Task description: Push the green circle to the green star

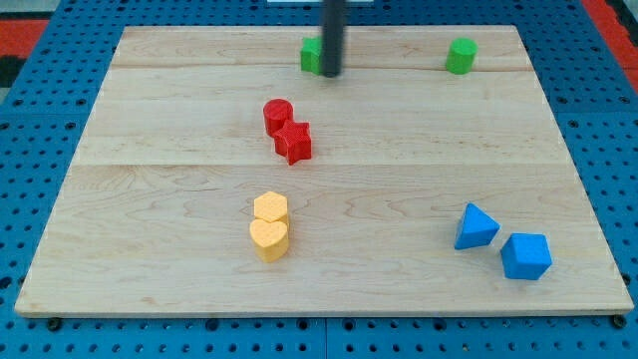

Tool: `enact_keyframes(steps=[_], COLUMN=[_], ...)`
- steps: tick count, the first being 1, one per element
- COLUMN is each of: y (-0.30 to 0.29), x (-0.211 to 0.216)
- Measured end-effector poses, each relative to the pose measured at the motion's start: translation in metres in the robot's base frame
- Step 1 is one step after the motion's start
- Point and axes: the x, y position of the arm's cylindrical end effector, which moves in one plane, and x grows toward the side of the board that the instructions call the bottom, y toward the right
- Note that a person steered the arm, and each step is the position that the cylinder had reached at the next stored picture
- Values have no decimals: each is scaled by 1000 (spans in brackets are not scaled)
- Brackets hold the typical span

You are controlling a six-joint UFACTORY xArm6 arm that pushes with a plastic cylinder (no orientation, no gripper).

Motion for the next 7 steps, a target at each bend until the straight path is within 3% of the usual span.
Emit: enact_keyframes(steps=[1, 2, 3, 4, 5, 7], y=[-18, 4, 4, 31, 93, 260], x=[-11, -15, -46, 2, 47, 32])
